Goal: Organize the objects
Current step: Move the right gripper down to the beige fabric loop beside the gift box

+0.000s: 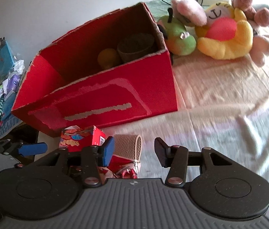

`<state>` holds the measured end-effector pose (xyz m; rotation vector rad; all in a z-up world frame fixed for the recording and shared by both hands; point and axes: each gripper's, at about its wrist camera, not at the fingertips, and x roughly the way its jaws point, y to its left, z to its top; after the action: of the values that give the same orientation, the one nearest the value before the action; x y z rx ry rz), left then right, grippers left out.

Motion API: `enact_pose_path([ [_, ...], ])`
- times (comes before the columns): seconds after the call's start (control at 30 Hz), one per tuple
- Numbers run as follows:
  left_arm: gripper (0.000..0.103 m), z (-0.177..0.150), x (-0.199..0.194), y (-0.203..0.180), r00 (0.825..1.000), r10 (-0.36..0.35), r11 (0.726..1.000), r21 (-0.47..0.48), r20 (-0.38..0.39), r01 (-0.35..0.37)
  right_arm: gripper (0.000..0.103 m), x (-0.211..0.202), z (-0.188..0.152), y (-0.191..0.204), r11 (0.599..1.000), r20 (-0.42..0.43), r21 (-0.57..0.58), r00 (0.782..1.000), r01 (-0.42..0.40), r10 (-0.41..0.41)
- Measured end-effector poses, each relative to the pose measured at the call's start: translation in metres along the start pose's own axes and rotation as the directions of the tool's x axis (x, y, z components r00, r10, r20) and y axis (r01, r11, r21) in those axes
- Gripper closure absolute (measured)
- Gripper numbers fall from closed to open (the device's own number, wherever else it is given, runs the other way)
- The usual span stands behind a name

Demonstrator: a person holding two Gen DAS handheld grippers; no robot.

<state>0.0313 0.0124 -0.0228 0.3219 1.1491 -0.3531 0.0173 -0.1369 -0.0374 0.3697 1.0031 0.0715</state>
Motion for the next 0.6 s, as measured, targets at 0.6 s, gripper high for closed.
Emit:
enact_pose_path([
  [0.6,0.008,-0.008,0.007,0.0,0.995,-0.097,0.995,0.037,-0.008,0.097,0.052,0.023,-0.008,-0.019,0.991,-0.095,0.095,0.99,-0.098,0.107],
])
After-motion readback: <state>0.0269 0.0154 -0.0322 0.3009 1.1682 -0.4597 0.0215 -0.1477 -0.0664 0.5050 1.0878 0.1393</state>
